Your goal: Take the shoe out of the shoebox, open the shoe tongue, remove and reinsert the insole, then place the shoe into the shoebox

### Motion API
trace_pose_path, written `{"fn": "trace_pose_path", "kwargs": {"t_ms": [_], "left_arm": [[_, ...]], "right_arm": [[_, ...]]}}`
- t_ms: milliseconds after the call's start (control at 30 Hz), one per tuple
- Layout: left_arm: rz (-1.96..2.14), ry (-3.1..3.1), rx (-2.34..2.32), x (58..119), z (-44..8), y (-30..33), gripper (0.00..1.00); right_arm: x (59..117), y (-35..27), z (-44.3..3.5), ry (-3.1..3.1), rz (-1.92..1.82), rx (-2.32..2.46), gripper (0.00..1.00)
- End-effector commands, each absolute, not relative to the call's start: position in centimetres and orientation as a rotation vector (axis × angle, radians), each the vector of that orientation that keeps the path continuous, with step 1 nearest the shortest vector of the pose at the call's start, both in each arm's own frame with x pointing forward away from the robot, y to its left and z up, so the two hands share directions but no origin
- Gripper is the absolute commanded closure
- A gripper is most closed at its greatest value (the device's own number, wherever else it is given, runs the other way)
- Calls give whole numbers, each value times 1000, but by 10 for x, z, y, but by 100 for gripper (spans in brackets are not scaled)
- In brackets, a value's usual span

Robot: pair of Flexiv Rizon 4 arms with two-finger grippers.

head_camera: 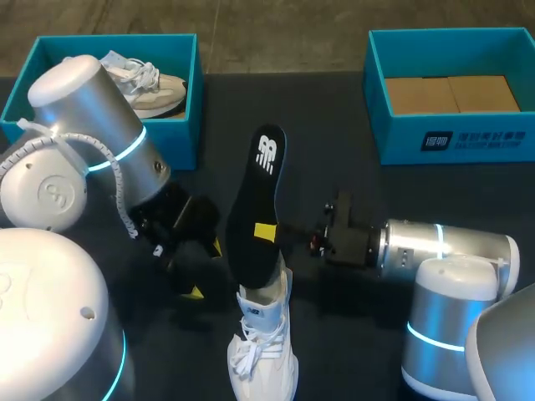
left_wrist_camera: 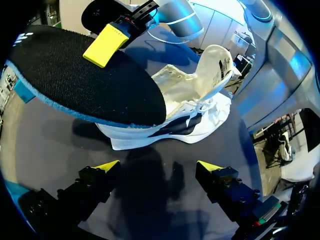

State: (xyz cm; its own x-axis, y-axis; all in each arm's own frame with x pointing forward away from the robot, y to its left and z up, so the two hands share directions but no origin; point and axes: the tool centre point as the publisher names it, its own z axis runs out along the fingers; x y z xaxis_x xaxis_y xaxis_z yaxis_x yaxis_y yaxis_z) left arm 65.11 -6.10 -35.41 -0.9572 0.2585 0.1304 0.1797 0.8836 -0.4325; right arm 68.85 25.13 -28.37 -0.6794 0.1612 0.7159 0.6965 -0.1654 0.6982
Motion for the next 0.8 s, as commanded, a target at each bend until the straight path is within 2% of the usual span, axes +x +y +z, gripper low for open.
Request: {"fn": "trace_pose_path", "kwargs": {"t_ms": [33, 800], "left_arm": [[632, -2869, -337, 651, -355, -61, 0], [632, -2869, -337, 651, -355, -61, 0]], "right_arm": [[687, 254, -290, -1714, -1891, -988, 100], [672, 251, -308, -1666, -1906, -1017, 100]]}}
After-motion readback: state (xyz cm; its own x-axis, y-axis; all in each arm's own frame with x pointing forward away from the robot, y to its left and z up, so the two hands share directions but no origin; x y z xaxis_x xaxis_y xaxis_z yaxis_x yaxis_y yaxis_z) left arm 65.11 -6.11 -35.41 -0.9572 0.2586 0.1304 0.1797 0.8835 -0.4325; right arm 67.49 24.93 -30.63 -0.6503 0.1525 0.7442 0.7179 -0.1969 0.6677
